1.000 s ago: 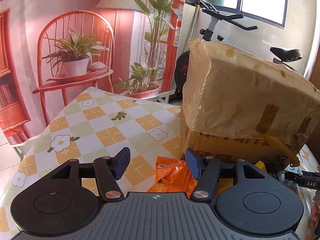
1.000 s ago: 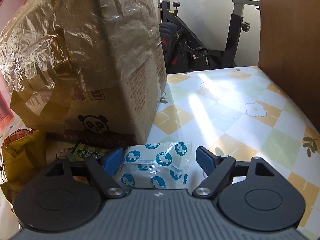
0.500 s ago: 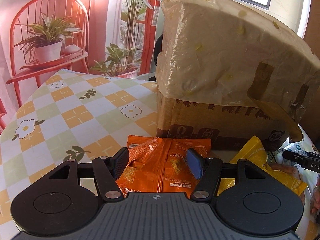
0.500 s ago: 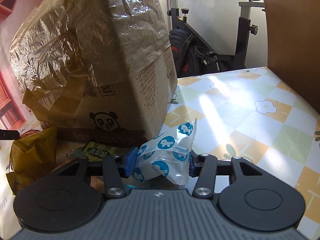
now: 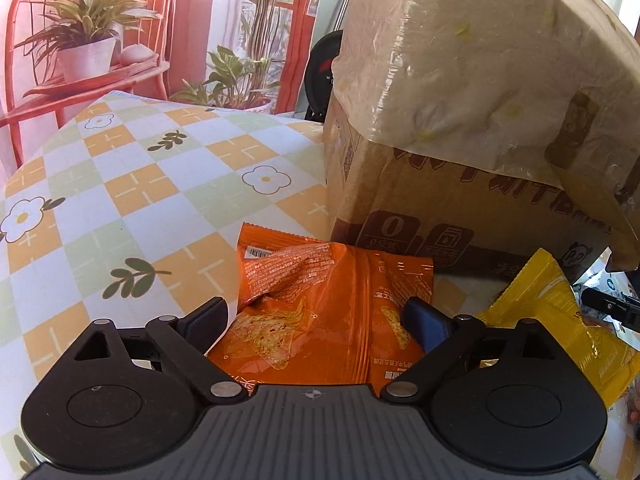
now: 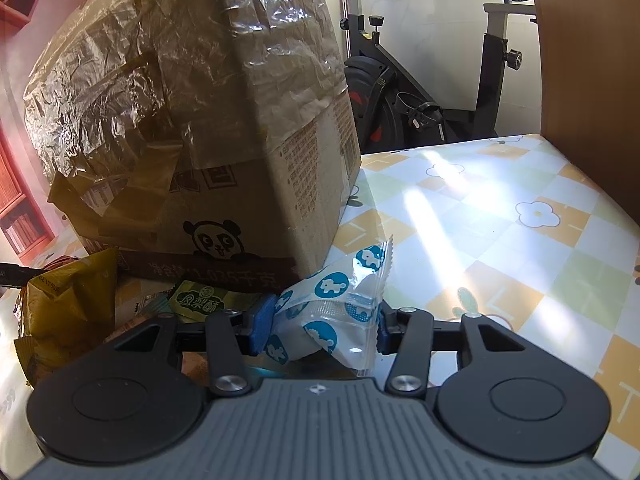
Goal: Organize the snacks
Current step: 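Close left tool on the orange chip bag and lift it, then carry the chip bag with left tool while right tool carries the clear packet into the paper bag, then move left tool to the small yellow packet while right tool reaches the bread loaf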
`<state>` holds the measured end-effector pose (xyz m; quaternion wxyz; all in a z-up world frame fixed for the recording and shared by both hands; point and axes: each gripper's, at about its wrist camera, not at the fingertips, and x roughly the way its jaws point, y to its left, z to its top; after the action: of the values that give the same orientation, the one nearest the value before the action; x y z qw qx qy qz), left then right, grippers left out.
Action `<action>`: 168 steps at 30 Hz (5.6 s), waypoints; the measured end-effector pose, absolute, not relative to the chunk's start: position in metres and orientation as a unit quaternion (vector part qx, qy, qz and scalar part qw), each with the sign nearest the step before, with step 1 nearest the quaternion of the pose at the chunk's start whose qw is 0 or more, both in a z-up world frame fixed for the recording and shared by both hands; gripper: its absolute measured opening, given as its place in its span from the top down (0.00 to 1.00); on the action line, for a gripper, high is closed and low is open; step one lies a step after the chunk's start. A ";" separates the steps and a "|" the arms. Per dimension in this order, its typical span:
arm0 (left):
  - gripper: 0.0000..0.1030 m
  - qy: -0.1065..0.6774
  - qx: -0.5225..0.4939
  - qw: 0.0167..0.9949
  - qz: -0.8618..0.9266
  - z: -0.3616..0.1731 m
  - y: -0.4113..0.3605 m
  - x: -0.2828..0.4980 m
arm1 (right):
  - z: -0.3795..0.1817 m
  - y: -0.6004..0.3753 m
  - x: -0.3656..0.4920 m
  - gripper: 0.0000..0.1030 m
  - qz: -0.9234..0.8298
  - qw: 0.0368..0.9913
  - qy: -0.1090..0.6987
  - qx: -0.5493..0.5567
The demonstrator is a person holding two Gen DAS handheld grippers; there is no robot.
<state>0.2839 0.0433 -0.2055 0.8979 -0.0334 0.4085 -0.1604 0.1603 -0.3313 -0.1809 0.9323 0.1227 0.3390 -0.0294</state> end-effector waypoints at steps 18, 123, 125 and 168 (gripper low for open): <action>0.33 0.373 -0.041 0.916 -0.141 -0.197 0.040 0.236 | -0.181 -0.328 0.161 0.52 -0.022 0.935 0.336 0.113; 0.17 0.261 0.009 0.959 -0.110 -0.031 0.040 0.189 | -0.018 -0.242 0.166 0.21 0.081 0.966 0.244 0.029; 0.17 0.264 0.008 0.958 -0.108 -0.038 0.043 0.182 | -0.026 -0.242 0.161 0.21 0.081 0.965 0.247 0.043; 0.19 0.366 0.016 0.909 -0.200 -0.138 -0.013 0.169 | -0.163 -0.236 0.139 0.10 0.135 0.912 0.381 -0.067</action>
<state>0.1692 -0.0132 -0.1383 0.9088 0.0158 0.3658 -0.2002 0.1393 -0.2356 -0.1625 0.9121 -0.0673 0.3811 0.1354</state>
